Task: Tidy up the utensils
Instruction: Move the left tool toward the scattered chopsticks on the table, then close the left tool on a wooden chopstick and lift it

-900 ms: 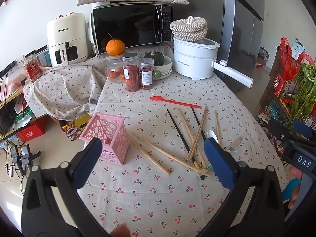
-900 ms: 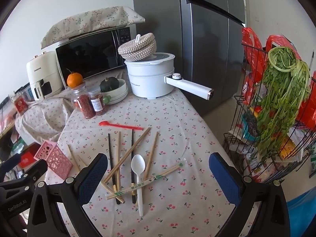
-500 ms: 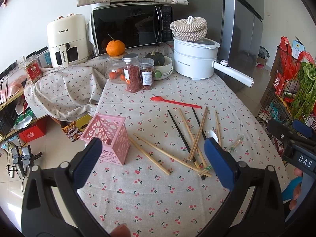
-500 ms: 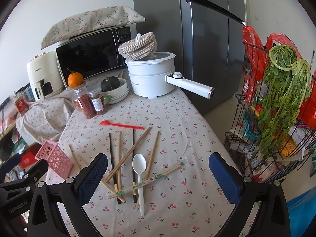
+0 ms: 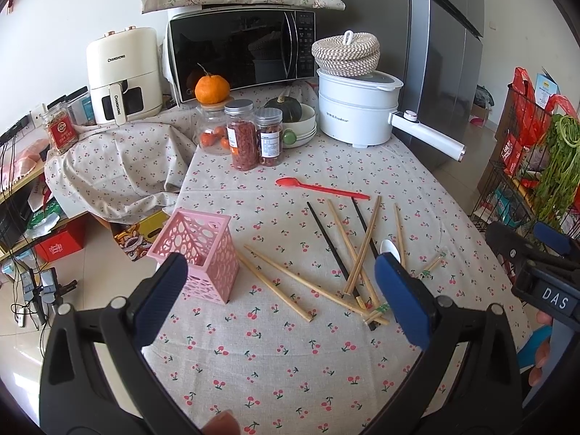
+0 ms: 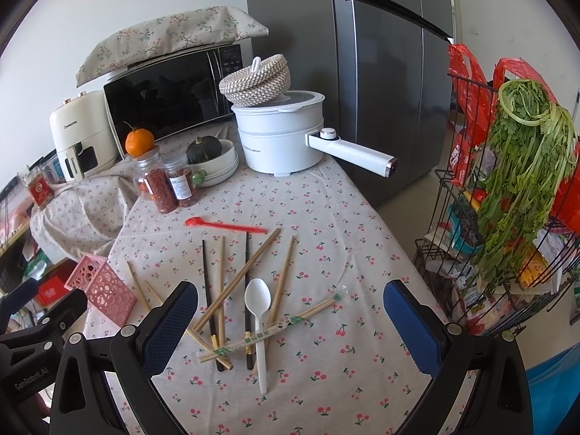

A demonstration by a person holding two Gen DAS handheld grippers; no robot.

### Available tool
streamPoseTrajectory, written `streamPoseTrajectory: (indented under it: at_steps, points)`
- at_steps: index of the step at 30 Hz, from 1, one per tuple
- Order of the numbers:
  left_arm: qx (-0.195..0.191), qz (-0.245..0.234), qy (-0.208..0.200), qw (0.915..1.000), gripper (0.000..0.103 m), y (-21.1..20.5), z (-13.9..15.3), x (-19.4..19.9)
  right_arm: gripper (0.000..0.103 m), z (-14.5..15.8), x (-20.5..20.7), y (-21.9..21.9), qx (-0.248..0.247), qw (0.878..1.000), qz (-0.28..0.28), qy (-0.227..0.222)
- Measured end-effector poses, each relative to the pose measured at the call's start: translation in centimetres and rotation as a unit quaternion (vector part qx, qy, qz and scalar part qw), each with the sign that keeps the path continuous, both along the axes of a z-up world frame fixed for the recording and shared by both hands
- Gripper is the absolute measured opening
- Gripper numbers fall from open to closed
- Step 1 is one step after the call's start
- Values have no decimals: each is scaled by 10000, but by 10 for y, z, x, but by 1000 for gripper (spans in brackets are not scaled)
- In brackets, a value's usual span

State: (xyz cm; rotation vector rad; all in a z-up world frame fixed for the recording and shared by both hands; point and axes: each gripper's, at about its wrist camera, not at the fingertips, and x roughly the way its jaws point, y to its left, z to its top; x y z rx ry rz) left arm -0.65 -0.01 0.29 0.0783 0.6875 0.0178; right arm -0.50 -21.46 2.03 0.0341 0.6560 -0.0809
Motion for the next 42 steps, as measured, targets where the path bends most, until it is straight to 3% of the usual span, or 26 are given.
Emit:
streamPoseTrajectory:
  at_steps: [6,16,22,29,34,38,42]
  points:
    - [-262,-15,42,9996,102,0,-1,0,103,-2,0,-1,18,10000,6,38]
    - [-333,-31,27,9994,102,-1,-2,0,103,-1,0,-1,21,10000,12,52]
    - [-561,-166,-374,9976,102,0,6,-4,103,-2,0,-1,33,10000,11,51]
    - [-320,-272,-370,9984,103,-7,4,11,103,-5,8,-21,200,9994,-240,167]
    - [-342,-799,548,9947,103,-34,-8,46,103,-8,40,-43,268,9961,-313,776]
    - [-705,-1375,1411,9779,103,-57,-16,76,103,-18,80,-55,171,9900,-203,1385]
    - [-988,-1382,2040,9641,98,-74,-33,115,103,-49,108,-82,215,9800,-432,1932]
